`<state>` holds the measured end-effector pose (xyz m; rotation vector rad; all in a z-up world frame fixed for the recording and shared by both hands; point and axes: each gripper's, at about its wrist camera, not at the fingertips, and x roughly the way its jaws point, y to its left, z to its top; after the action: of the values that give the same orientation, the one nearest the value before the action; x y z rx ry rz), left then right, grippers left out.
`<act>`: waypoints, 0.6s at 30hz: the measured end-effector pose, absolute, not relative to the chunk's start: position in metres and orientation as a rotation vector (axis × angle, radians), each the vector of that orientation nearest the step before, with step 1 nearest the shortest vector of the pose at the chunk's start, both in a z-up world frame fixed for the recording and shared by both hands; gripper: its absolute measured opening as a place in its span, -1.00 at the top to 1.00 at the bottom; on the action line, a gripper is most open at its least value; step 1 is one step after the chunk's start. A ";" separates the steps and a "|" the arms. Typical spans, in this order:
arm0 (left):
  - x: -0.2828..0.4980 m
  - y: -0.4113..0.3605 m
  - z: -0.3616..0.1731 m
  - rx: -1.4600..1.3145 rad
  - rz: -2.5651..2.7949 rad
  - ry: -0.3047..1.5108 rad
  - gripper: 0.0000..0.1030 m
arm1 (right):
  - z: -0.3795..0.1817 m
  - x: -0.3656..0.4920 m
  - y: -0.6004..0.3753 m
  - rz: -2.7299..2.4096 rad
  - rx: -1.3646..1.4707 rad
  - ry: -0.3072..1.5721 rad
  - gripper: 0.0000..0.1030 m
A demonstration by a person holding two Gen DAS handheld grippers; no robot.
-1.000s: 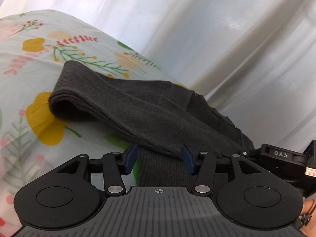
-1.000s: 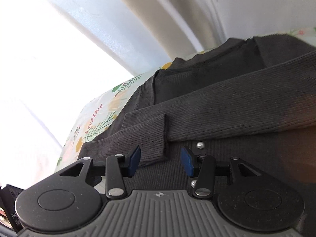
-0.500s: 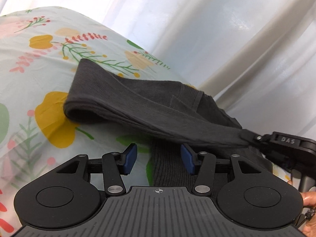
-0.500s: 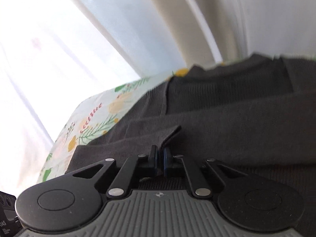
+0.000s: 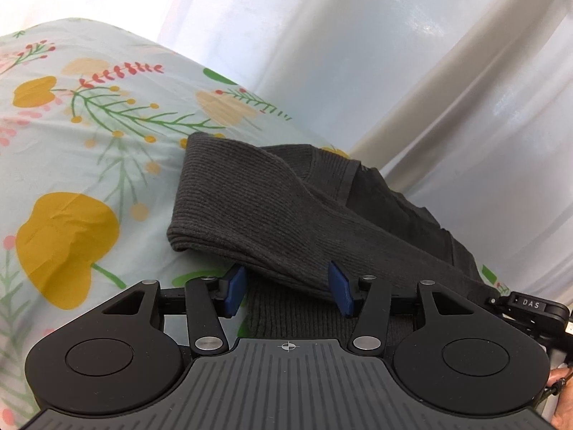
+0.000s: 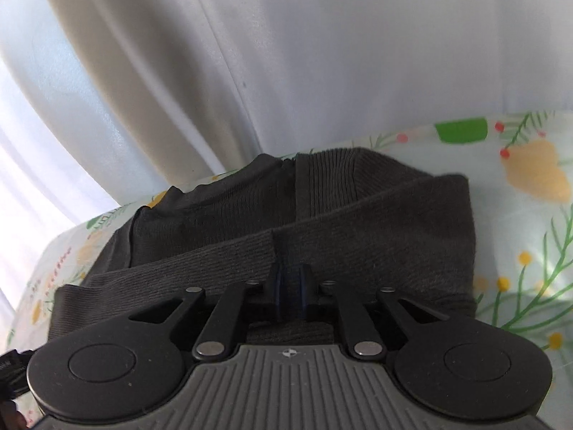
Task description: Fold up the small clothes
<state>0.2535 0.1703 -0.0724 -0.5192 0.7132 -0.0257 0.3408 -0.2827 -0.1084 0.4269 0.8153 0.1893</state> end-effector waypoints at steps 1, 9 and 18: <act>0.253 0.170 -0.072 -0.517 -0.028 0.715 -0.04 | -0.113 0.340 -0.285 0.211 0.470 0.824 0.41; 0.255 0.169 -0.073 -0.502 -0.025 0.724 -0.06 | -0.116 0.359 -0.257 0.313 0.487 0.830 0.58; 0.259 0.166 -0.071 -0.438 -0.042 0.766 -0.07 | -0.072 0.345 -0.246 0.106 0.121 0.602 0.91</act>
<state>0.2592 0.1665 -0.0708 -0.4382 0.7662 -0.0421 0.3449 -0.2455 -0.0723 0.1215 0.6022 0.1064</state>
